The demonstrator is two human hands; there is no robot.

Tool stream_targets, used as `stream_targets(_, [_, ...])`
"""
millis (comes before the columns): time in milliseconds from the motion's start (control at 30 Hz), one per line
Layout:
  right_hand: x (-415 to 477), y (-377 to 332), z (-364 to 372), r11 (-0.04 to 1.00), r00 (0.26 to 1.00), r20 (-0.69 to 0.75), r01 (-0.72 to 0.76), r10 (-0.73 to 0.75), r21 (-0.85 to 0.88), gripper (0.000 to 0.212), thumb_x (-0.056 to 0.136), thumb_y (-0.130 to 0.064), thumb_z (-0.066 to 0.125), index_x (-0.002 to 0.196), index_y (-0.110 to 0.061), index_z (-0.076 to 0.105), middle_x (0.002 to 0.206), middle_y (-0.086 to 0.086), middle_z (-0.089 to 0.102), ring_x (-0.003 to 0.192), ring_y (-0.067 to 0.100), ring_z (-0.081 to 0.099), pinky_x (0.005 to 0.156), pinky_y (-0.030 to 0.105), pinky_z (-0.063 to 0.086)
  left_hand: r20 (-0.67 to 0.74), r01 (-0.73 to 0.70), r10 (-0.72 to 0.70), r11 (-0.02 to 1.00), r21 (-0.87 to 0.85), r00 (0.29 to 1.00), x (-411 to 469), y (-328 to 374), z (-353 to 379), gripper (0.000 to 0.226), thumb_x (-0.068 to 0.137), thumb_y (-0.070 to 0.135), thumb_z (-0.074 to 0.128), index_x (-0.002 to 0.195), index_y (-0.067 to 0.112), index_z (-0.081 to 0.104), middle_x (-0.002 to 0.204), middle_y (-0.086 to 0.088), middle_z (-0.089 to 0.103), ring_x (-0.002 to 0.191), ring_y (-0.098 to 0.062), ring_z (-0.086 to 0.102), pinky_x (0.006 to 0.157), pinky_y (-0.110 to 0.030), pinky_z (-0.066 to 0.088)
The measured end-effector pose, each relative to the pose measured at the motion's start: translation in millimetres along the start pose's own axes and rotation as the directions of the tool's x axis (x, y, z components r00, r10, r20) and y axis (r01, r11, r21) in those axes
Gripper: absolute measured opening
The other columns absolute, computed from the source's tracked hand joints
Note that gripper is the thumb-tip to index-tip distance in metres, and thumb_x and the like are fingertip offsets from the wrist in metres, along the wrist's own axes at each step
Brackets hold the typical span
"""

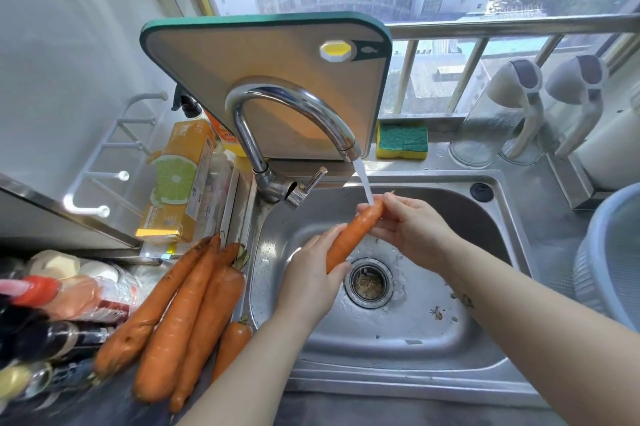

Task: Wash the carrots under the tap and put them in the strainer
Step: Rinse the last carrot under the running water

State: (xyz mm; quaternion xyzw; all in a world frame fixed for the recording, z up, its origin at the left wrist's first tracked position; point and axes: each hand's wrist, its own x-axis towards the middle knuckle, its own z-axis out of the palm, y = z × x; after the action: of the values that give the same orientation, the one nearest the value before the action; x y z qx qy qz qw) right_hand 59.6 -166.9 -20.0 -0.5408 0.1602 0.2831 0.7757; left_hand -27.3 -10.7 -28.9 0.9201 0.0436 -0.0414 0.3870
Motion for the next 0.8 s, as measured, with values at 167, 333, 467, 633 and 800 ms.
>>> stream_targets(167, [-3,4,7,0.993,0.999,-0.031,-0.033,0.036,0.113,0.024,0.088,0.000,0.060,0.113,0.001,0.056,0.102,0.017,0.067,0.090,0.023,0.068,0.082,0.033,0.058,-0.103,-0.014,0.028,0.991,0.133,0.994,-2,6,2,0.055,0.087,0.024,0.067,0.137,0.030,0.046,0.130,0.014,0.055,0.118,-0.010,0.052,0.098,-0.024,0.040])
stream_targets(333, [-2,3,6,0.989,0.988,-0.063,-0.142,0.139,-0.036,0.019,0.091,-0.013,0.063,0.107,-0.003,0.059,0.095,0.017,0.064,0.075,0.025,0.070,0.068,0.034,0.060,-0.109,-0.078,0.128,0.922,0.379,0.986,-5,8,-1,0.053,0.088,0.027,0.064,0.138,0.031,0.044,0.130,0.013,0.055,0.114,-0.014,0.055,0.089,-0.028,0.045])
stream_targets(467, [-1,-3,1,0.991,1.000,0.018,-0.019,0.016,0.134,0.028,0.095,-0.004,0.052,0.123,-0.003,0.052,0.101,0.017,0.065,0.085,0.026,0.068,0.079,0.036,0.058,-0.033,0.145,-0.142,0.984,0.101,0.989,2,2,-8,0.046,0.083,0.039,0.069,0.125,0.031,0.052,0.108,0.015,0.062,0.094,-0.009,0.062,0.076,-0.025,0.048])
stream_targets(633, [-4,-6,1,0.973,0.999,0.020,0.023,-0.028,0.232,0.030,0.098,-0.002,0.043,0.128,0.003,0.047,0.105,0.019,0.064,0.095,0.030,0.064,0.088,0.040,0.054,0.278,0.390,-0.289,0.802,-0.453,0.916,8,-8,-18,0.033,0.090,0.024,0.064,0.121,0.016,0.059,0.079,0.003,0.062,0.060,-0.007,0.061,0.060,-0.022,0.052])
stream_targets(800, [-4,-3,3,0.983,0.996,-0.095,0.021,-0.004,0.184,0.023,0.100,-0.016,0.045,0.120,-0.006,0.050,0.104,0.014,0.062,0.095,0.029,0.064,0.088,0.047,0.053,0.393,0.488,-0.295,0.425,-0.762,0.871,11,-7,-18,0.034,0.090,0.003,0.058,0.121,0.016,0.057,0.098,-0.006,0.066,0.085,-0.018,0.068,0.077,-0.023,0.058])
